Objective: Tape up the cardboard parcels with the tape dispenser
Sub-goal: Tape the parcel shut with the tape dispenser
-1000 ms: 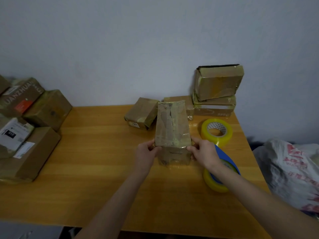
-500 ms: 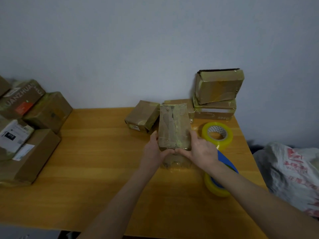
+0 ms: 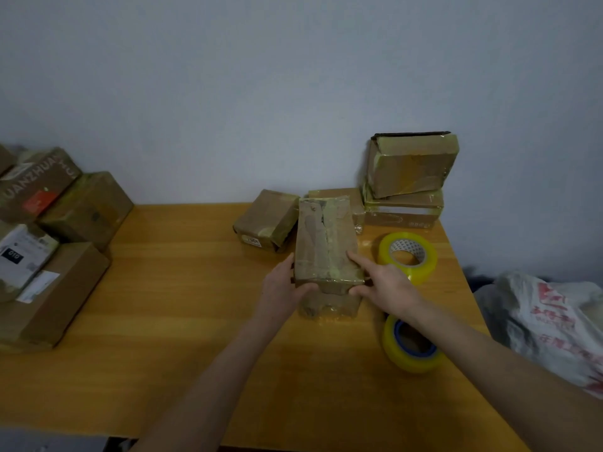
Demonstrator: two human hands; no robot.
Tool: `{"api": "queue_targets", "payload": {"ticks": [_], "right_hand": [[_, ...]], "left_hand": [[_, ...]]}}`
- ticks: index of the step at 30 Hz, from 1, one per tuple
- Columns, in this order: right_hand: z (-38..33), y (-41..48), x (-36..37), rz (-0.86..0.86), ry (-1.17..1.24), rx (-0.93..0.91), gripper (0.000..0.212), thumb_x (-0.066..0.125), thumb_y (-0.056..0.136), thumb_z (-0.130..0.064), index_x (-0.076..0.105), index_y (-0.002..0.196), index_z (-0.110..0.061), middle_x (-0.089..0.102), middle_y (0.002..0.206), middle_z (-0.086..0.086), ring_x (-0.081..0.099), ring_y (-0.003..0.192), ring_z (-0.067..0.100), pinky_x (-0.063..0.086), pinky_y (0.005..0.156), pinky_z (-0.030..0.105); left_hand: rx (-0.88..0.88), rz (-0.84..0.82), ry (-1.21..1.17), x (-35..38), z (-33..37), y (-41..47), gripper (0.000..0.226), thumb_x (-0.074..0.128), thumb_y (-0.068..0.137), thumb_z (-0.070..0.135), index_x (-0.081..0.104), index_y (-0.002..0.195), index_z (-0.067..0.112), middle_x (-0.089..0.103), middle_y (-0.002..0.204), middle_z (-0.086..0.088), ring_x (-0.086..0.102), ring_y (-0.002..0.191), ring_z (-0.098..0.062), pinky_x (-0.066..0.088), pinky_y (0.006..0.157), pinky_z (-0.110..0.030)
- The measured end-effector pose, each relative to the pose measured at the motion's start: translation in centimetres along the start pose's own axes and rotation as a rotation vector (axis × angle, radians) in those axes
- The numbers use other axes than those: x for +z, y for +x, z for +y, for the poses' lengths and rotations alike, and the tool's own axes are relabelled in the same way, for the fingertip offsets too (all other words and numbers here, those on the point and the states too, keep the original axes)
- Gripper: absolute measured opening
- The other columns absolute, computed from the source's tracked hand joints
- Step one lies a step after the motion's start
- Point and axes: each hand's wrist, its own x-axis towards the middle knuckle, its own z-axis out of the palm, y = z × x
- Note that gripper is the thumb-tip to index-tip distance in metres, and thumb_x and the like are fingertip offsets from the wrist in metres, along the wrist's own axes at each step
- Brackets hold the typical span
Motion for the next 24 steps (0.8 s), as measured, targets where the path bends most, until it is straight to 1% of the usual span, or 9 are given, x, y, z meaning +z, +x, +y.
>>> {"api": "queue_targets", "payload": {"ticks": [3,4,6,8,11,14,17,19,24], "right_hand": [[-0.6,-0.2,0.8,0.079,-0.044,0.004,0.079,0.068,0.085,-0.041,0.025,0.151,-0.032,0.071,0.104,0.006,0.065,0.092,0.022,0.049,0.08,0.029],[-0.7,-0.2,0.9,0.079,-0.061,0.002,0.077,0.066,0.087,-0.041,0.024,0.152,-0.031,0.071,0.101,0.007,0.065,0.091,0.023,0.049,0.08,0.031],[-0.8,-0.3,0.9,0.07,-0.077,0.012,0.076,0.064,0.089,-0.04,0.023,0.152,-0.031,0.071,0.1,0.008,0.064,0.091,0.025,0.051,0.081,0.034],[-1.1,-0.4,0.9,0.07,-0.068,0.041,0.077,0.064,0.089,-0.04,0.021,0.152,-0.032,0.07,0.101,0.009,0.064,0.091,0.023,0.051,0.08,0.032],[-1.8,-0.8,1.2,0.085,-0.078,0.08,0.078,0.062,0.091,-0.04,0.015,0.153,-0.034,0.07,0.096,0.007,0.063,0.08,0.019,0.051,0.068,0.027],[-1.9,-0.8,0.9,0.06,-0.101,0.096,0.079,0.061,0.091,-0.04,0.012,0.153,-0.034,0.069,0.096,0.008,0.063,0.081,0.02,0.054,0.069,0.03],[-1.8,-0.7,0.9,0.053,-0.083,0.098,0.079,0.062,0.091,-0.039,0.013,0.153,-0.034,0.069,0.1,0.008,0.064,0.085,0.022,0.056,0.072,0.033],[-1.6,-0.6,0.7,0.03,-0.063,0.095,0.079,0.062,0.091,-0.038,0.014,0.153,-0.034,0.069,0.105,0.008,0.065,0.09,0.023,0.056,0.077,0.035],[-2.8,-1.2,-0.1,-0.049,-0.024,0.045,0.078,0.066,0.089,-0.038,0.019,0.152,-0.031,0.066,0.121,0.006,0.064,0.102,0.022,0.055,0.084,0.035]], "left_hand": [[-0.026,0.019,0.057,0.5,0.3,0.3,0.063,0.077,0.078,0.028,0.051,0.134,0.012,0.062,0.118,-0.001,0.058,0.105,-0.016,0.049,0.086,-0.023],[-0.041,0.023,0.062,0.5,0.3,0.3,0.06,0.076,0.078,0.027,0.054,0.131,0.011,0.064,0.116,-0.002,0.059,0.102,-0.015,0.048,0.085,-0.02],[-0.088,0.023,0.063,0.7,0.3,0.1,0.047,0.075,0.079,0.028,0.061,0.12,0.009,0.067,0.109,-0.002,0.058,0.09,-0.009,0.045,0.071,-0.007],[-0.159,0.033,0.05,1.0,0.2,-0.5,0.037,0.072,0.083,0.028,0.064,0.113,0.008,0.069,0.104,-0.002,0.056,0.083,-0.006,0.042,0.06,-0.002],[-0.289,-0.004,-0.044,1.8,-0.4,-1.5,0.035,0.064,0.09,0.023,0.06,0.121,0.007,0.067,0.112,-0.004,0.06,0.091,-0.011,0.045,0.068,-0.01],[-0.444,-0.062,-0.179,2.0,-1.6,-2.7,0.037,0.066,0.089,0.021,0.058,0.122,0.005,0.064,0.111,-0.007,0.061,0.093,-0.017,0.047,0.072,-0.021],[-0.524,0.136,-0.301,0.3,-2.3,-2.9,0.025,0.07,0.085,0.016,0.067,0.109,0.009,0.066,0.092,-0.004,0.066,0.08,-0.014,0.046,0.06,-0.014],[-0.529,0.251,-0.425,-1.2,-1.7,-2.5,0.016,0.073,0.082,0.013,0.071,0.098,0.016,0.07,0.086,-0.001,0.068,0.076,-0.01,0.048,0.062,-0.015],[-0.381,0.325,-0.516,-3.5,0.8,-0.8,0.018,0.077,0.078,0.011,0.074,0.091,0.022,0.072,0.073,0.012,0.07,0.07,-0.004,0.052,0.059,-0.011]]}}
